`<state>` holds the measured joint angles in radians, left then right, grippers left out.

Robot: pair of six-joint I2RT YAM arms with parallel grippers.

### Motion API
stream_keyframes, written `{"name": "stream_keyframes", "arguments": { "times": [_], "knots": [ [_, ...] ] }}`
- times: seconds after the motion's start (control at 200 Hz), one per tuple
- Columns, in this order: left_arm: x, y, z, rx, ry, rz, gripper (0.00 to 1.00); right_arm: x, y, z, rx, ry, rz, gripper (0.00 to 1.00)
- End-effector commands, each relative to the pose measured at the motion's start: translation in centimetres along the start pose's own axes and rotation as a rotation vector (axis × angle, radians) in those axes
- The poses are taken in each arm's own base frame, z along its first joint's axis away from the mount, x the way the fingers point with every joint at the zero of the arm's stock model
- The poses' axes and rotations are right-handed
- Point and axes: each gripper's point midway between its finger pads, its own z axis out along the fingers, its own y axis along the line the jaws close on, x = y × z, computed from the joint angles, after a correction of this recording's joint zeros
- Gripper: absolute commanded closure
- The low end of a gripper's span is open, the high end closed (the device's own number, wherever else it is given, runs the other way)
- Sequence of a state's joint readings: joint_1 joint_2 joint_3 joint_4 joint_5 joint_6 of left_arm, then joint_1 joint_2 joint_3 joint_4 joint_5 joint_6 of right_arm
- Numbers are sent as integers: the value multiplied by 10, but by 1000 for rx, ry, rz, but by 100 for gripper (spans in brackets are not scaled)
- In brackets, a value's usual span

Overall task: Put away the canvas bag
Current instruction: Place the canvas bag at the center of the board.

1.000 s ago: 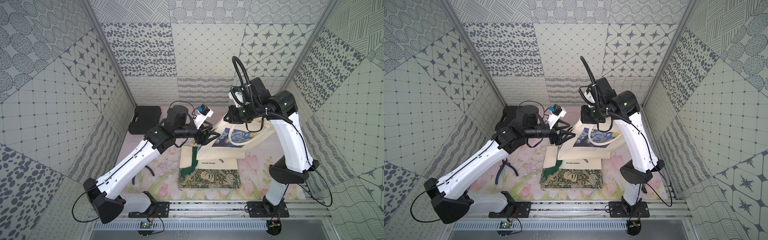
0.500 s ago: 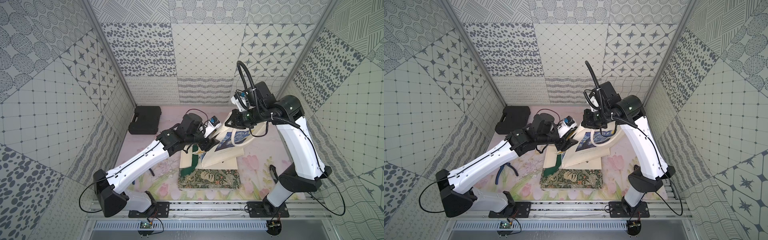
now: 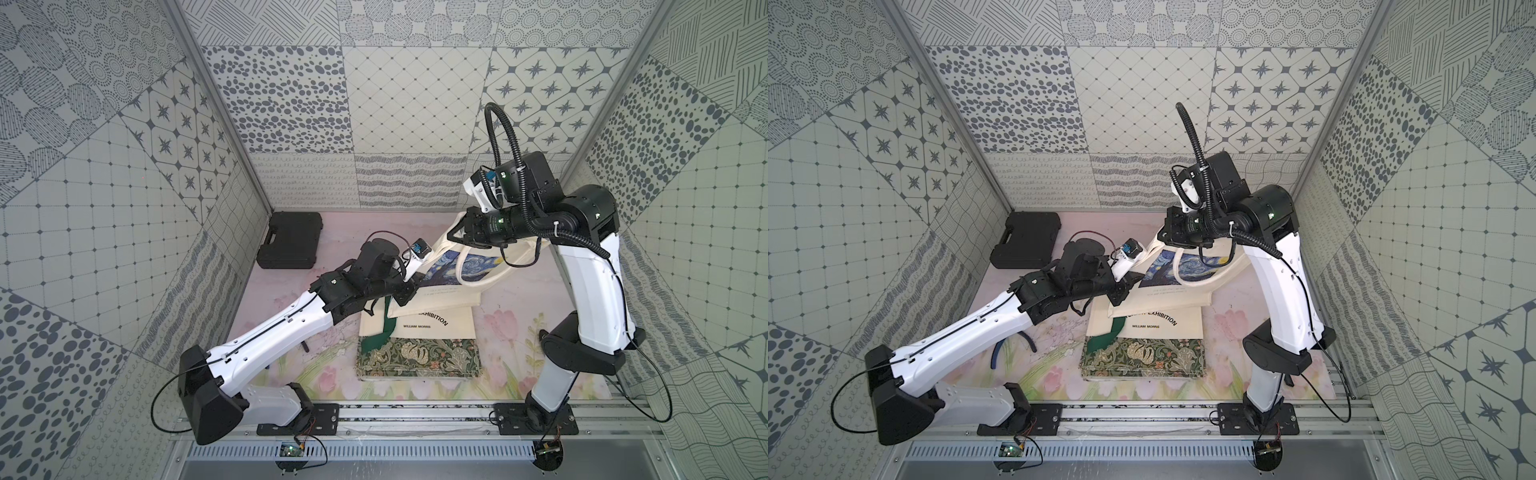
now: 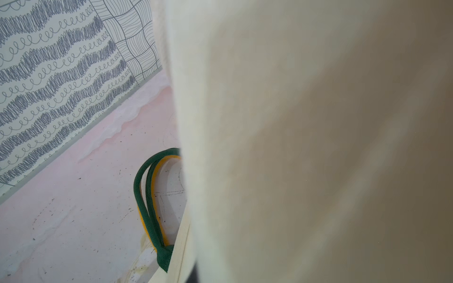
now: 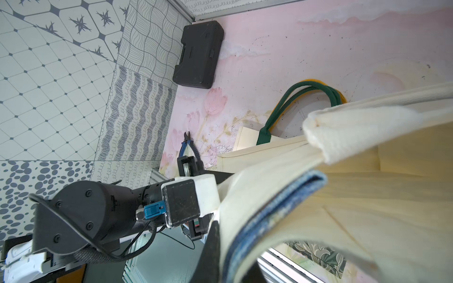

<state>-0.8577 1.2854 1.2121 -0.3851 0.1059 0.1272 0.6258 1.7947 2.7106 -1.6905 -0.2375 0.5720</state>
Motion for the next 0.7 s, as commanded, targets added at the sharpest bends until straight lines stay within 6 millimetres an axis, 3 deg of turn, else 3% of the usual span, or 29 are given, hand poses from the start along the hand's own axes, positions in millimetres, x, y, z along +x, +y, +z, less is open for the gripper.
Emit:
{"name": "stream_keyframes", "arguments": {
  "times": [0.0,0.07,0.115,0.135,0.195,0.295,0.345,0.375,0.485,0.56,0.6,0.665,0.695],
  "knots": [
    [32,-4,-3,7,91,-32,51,-10,-3,-26,-4,-88,-23,100],
    [38,-6,-3,15,102,-48,51,-13,-8,-30,3,-100,-15,100],
    [42,-9,-3,25,107,-55,60,-14,-10,-32,5,-104,-10,100],
    [44,-9,-3,28,108,-59,66,-14,-11,-33,6,-106,-7,100],
    [49,-11,-3,36,117,-72,100,-16,-14,-36,5,-111,-1,100],
    [56,-15,-2,53,130,-92,100,-16,-16,-38,6,-113,6,100],
    [59,-16,0,60,138,-103,65,-16,-18,-40,9,-118,9,100],
    [60,-16,1,59,142,-109,53,-16,-19,-41,9,-119,11,100],
    [65,-18,4,69,157,-123,44,-17,-20,-46,8,-130,15,100],
    [68,-19,6,75,167,-129,45,-16,-21,-49,10,-132,19,100],
    [69,-21,7,81,169,-131,58,-15,-22,-50,13,-131,20,100],
    [64,-19,8,78,146,-137,99,-14,-23,-51,14,-128,21,100],
    [64,-19,8,78,146,-142,100,-13,-24,-51,16,-127,20,100]
  ]
}}
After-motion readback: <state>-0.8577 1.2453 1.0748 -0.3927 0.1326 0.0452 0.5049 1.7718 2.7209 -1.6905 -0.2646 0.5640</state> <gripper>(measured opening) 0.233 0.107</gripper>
